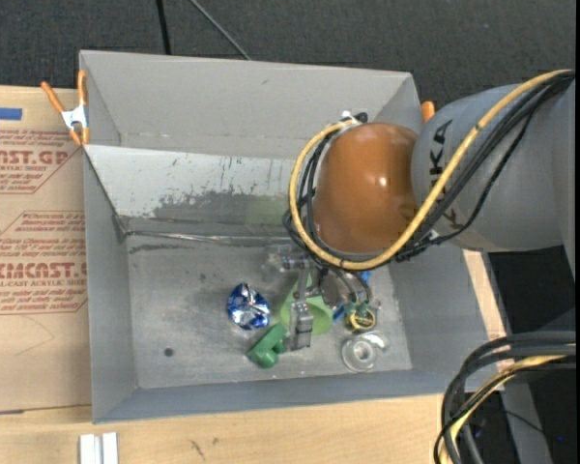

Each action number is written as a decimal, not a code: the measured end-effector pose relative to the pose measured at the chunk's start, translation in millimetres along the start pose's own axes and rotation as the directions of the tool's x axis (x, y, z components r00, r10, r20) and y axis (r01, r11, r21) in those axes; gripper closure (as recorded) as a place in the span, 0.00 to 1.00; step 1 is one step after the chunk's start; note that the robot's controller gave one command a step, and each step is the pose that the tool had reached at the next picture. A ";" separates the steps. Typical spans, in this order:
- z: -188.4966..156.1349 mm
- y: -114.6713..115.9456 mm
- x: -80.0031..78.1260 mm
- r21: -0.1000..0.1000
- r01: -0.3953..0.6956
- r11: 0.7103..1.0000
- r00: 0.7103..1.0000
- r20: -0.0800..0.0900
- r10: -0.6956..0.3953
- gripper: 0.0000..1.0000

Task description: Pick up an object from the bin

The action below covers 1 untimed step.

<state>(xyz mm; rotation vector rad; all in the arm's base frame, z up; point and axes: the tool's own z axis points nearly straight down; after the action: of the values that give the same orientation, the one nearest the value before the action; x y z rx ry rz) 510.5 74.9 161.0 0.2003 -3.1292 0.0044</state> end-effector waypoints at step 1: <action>91.4 -8.5 -2.9 -0.003 0.076 0.997 0.997 0.000 -0.076 0.00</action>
Offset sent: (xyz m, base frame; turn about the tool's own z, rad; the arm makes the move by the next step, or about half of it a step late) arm 0.0050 -0.0085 -0.0879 -0.0752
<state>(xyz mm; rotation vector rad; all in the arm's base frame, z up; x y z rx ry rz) 513.9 66.6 69.6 0.3195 -3.1187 -0.0005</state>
